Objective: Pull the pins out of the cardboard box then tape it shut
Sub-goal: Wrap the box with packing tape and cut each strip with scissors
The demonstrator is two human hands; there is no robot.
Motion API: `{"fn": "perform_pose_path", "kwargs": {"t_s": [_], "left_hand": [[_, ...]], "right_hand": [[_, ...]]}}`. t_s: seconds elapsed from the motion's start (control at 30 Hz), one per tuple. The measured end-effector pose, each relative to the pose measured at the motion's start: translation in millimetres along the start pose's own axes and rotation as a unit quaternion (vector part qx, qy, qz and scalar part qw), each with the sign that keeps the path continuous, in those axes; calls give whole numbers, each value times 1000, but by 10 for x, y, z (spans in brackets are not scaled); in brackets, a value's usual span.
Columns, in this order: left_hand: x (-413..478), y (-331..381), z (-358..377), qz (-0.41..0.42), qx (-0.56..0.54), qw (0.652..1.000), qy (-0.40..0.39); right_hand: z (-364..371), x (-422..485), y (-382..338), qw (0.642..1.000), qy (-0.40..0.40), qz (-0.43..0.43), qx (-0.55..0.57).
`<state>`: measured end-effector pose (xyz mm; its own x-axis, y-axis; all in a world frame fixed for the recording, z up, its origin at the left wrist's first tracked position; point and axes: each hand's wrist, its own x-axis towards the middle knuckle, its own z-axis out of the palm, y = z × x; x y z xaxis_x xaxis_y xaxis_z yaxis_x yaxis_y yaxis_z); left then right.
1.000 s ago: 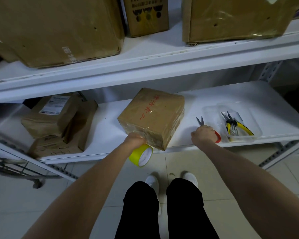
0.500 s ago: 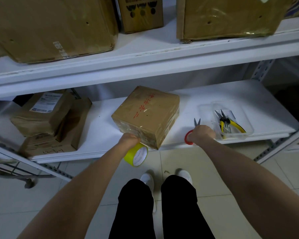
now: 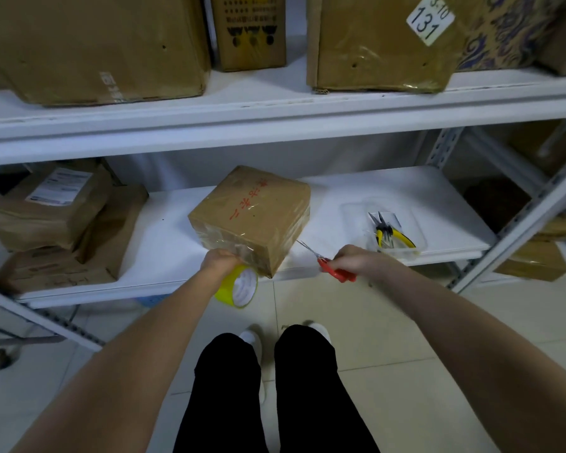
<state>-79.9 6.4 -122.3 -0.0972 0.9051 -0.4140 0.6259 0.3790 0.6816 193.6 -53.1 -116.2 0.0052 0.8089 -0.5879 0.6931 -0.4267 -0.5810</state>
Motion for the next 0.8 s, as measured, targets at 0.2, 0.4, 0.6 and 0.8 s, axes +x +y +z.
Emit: {"fn": "perform_pose_path", "kwargs": {"t_s": [0.2, 0.4, 0.6, 0.8], "left_hand": [[-75, -3, -55, -14, 7, 1000, 9], [-132, -42, -93, -22, -37, 999, 16], [-52, -107, -161, -27, -136, 990, -18], [-28, -147, -229, -34, -170, 982, -79]], "right_hand": [[80, -318, -163, 965, -221, -11, 141], [308, -251, -572, 969, -230, 9, 94], [557, -38, -815, 974, -208, -7, 91], [685, 34, -955, 977, -172, -26, 119]]}}
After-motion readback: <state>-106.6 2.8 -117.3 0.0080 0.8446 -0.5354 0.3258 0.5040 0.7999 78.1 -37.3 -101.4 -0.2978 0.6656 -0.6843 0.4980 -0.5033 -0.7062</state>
